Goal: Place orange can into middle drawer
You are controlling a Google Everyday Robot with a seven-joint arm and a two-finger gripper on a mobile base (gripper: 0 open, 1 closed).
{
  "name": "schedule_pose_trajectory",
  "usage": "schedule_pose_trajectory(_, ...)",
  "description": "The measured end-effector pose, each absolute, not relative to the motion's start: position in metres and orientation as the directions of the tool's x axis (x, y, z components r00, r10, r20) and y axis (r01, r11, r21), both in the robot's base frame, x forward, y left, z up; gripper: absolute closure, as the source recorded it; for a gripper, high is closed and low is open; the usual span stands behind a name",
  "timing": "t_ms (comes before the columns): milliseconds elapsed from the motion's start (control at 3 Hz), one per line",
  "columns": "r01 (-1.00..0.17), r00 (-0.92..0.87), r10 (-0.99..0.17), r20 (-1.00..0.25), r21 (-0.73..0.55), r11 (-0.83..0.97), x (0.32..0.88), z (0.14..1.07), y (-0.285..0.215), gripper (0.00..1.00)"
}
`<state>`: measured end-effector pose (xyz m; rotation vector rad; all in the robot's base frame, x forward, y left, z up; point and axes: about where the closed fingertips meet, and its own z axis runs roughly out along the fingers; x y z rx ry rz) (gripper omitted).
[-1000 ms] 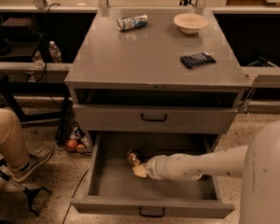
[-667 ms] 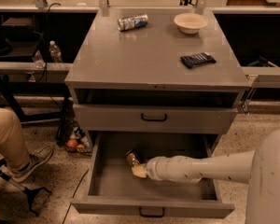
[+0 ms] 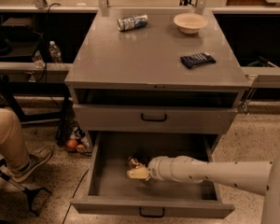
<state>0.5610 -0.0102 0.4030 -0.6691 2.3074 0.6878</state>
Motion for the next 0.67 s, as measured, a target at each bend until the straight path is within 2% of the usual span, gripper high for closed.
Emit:
schedule_pose_trajectory(333, -0.624, -0.656, -0.286, -0.699, 0.289, 0.726, 0.559, 0.415, -0.031, 0.00)
schedule_pose_trajectory(667, -0.609, -0.644, -0.270, -0.716, 0.267, 0.747, 0.554, 0.436, -0.073, 0.00)
